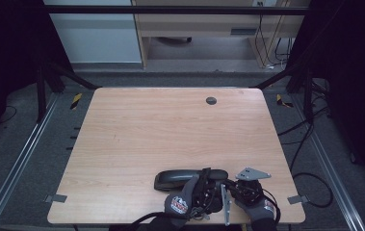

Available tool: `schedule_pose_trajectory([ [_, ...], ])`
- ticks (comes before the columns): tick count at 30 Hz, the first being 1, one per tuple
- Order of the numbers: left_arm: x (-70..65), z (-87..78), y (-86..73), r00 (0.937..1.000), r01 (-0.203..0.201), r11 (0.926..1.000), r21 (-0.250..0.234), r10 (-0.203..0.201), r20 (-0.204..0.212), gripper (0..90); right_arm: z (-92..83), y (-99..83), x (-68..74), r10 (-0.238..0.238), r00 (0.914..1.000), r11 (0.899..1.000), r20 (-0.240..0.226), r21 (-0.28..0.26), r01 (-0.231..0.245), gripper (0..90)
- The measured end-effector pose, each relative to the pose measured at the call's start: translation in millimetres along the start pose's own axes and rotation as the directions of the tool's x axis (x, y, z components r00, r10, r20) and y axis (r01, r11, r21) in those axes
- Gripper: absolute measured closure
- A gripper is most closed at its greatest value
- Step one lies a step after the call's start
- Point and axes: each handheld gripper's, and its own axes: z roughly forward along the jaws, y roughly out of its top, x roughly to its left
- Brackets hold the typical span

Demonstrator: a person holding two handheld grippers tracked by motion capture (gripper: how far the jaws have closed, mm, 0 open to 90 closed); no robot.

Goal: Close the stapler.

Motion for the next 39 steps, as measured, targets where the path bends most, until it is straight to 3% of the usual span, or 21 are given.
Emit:
schedule_pose_trajectory([
  [4, 1.1, -3.7, 1.7, 0.9999, -0.017, 0.9998, 0.006, 0.017, 0.003, 43.9, -1.9, 0.3, -3.9, 0.015, 0.9997, 1.000, 0.018, -0.010, -0.015, 77.5],
  [9, 4.1, -9.9, 3.2, 0.9987, -0.021, 0.9998, 0.007, 0.021, 0.046, 41.5, -4.5, 0.8, -6.1, 0.036, 0.9990, 0.999, 0.027, -0.022, -0.036, 74.1],
  [14, 10.5, -15.7, 2.3, 0.9980, -0.006, 1.0000, -0.004, 0.007, 0.062, 38.8, -5.0, 1.2, -8.7, 0.043, 0.9983, 0.999, 0.040, -0.029, -0.041, 72.8],
  [19, 14.1, -20.8, 1.6, 0.9935, 0.008, 0.9998, -0.018, -0.006, 0.114, 36.4, -5.6, 1.5, -9.3, 0.044, 0.9980, 0.999, 0.045, -0.032, -0.042, 72.1],
  [30, 34.6, -38.4, -0.1, 0.9843, 0.093, 0.9945, -0.048, -0.085, 0.155, 36.2, -7.7, 2.3, -10.6, 0.037, 0.9972, 0.999, 0.065, -0.042, -0.034, 75.8],
  [39, 57.5, -47.7, -9.1, 0.9728, 0.181, 0.9815, -0.063, -0.169, 0.158, 38.0, -14.1, 3.6, -12.3, 0.046, 0.9956, 0.997, 0.081, -0.071, -0.041, 90.0],
])
